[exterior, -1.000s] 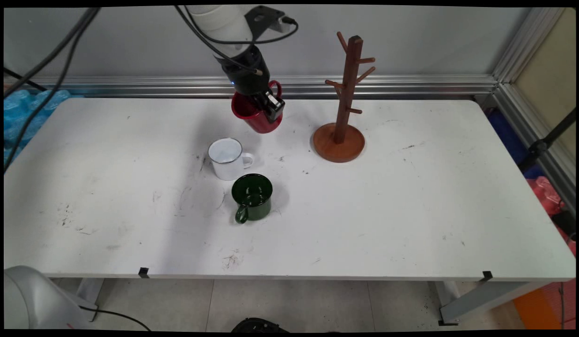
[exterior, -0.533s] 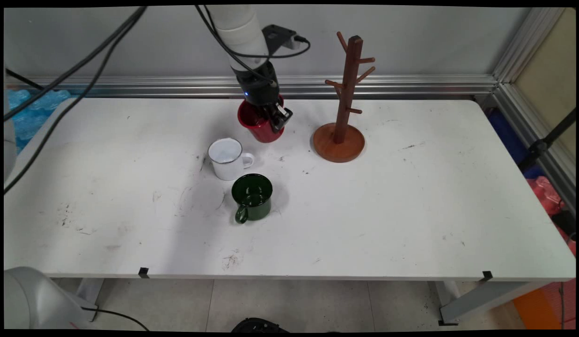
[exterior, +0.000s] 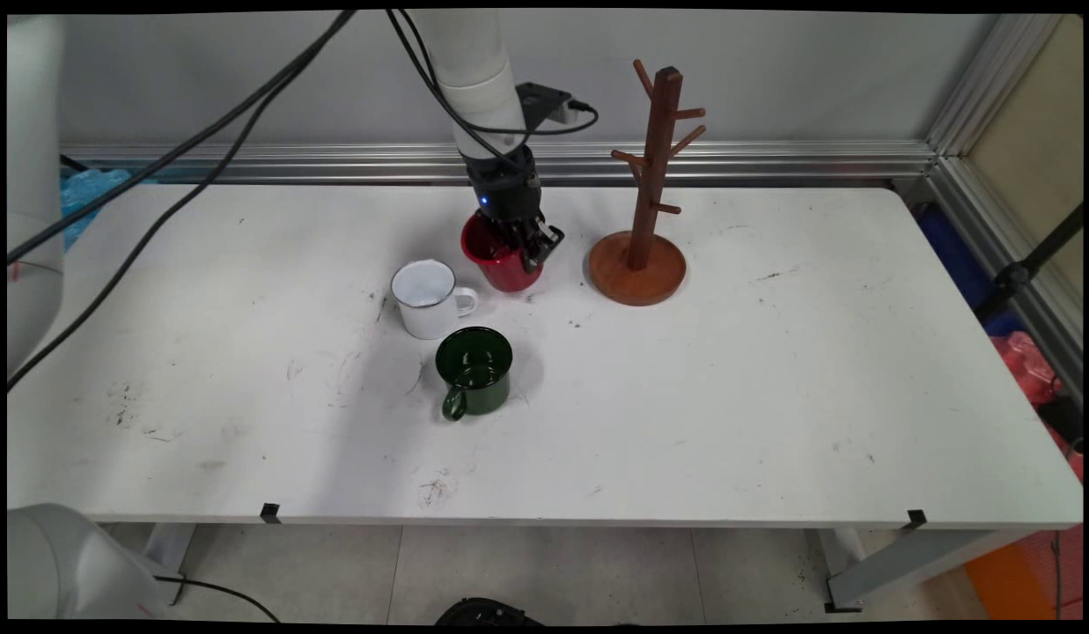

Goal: Place the picked object on the table

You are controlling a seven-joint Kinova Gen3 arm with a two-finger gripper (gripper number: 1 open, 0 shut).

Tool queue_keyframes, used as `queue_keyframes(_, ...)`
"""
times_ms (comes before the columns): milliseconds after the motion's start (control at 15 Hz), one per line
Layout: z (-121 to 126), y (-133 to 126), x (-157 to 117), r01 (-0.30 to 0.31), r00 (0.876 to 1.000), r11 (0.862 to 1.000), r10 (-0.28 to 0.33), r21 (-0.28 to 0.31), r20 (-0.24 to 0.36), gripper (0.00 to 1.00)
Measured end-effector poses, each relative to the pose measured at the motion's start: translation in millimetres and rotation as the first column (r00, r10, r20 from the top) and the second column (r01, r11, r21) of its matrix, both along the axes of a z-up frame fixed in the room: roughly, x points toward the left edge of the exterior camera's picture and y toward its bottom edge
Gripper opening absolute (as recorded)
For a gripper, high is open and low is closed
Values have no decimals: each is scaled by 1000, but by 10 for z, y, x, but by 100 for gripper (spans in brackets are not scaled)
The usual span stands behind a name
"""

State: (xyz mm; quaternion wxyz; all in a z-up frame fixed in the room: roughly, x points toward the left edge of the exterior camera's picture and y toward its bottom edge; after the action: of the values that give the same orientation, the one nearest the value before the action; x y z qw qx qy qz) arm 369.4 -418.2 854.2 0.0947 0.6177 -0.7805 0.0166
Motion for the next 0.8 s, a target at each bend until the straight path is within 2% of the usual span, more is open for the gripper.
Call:
queue_keyframes(733, -290, -129, -24, -49, 999, 996, 50, 73, -9, 0)
queue_keyframes(800, -305, -136, -20, -52, 999, 996, 53, 75, -9, 100)
